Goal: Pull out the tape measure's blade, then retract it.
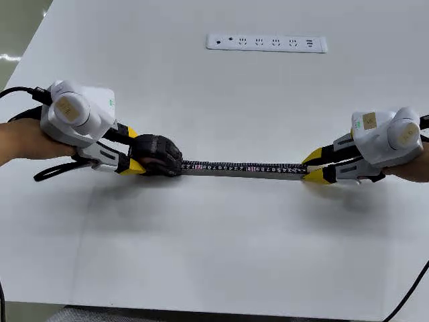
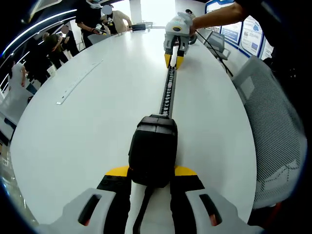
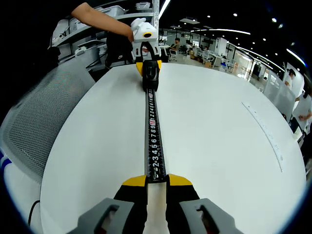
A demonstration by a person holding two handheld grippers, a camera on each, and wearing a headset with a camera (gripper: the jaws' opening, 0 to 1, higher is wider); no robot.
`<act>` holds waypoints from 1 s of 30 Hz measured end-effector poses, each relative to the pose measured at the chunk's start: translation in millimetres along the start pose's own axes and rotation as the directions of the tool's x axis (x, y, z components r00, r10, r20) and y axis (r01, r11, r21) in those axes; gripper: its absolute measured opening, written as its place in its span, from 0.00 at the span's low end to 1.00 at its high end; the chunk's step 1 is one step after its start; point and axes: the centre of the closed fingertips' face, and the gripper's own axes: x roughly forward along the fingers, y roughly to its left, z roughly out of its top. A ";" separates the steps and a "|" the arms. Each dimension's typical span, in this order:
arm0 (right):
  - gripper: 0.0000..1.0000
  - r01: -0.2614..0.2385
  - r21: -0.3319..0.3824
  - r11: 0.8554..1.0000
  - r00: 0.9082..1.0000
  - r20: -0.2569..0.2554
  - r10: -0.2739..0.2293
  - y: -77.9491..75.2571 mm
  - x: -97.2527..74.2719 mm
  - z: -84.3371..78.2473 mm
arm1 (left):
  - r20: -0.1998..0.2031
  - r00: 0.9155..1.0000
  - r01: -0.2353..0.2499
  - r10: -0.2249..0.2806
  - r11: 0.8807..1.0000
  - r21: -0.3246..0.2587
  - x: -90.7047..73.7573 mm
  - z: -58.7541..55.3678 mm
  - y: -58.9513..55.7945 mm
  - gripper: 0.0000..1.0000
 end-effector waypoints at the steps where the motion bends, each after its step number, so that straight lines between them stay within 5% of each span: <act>1: 0.11 0.000 -0.006 1.000 1.000 -0.005 0.000 -0.2 0.0 0.0 | 0.000 1.000 0.000 0.000 1.000 0.001 0.0 0.1 0.0 0.25; 22: 0.18 -0.003 -0.028 1.000 0.997 -0.071 0.001 0.0 0.2 -3.9 | -0.019 1.000 -0.002 0.002 1.000 -0.003 -1.0 -2.3 1.3 0.29; 30: 0.25 0.014 -0.011 1.000 0.998 -0.067 -0.014 0.6 -6.5 -4.1 | -0.026 1.000 -0.011 0.011 0.999 -0.030 -4.9 -6.5 -2.1 0.40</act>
